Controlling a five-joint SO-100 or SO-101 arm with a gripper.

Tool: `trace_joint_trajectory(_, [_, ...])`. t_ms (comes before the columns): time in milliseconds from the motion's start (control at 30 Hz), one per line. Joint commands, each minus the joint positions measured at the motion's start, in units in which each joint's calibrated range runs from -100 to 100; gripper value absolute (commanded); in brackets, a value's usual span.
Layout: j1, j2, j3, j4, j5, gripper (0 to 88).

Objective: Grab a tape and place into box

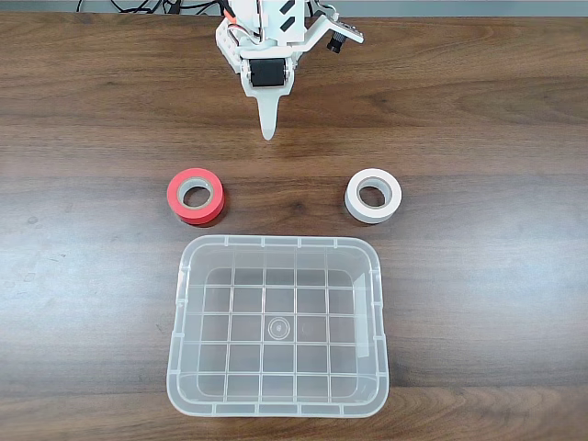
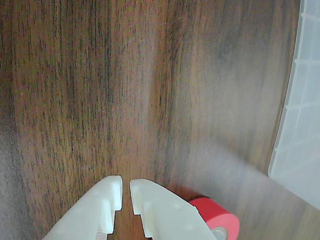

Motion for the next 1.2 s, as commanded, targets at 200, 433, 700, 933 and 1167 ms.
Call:
trace_joint_trajectory(200, [0.1,-0.7,-0.5,0.1,-0.2,1.3])
trace_joint_trajectory(433, [0.1,-0.7,-0.5,0.1,-0.2,1.2])
trace_joint_trajectory(700, [0.1,-0.7,-0.5,0.1,-0.2,1.2])
trace_joint_trajectory(933, [0.0,-0.7,-0.5,0.1,-0.2,1.2])
trace_joint_trajectory(1167, [-0.3,-0.7,-0.5,0.0,-0.2,1.3])
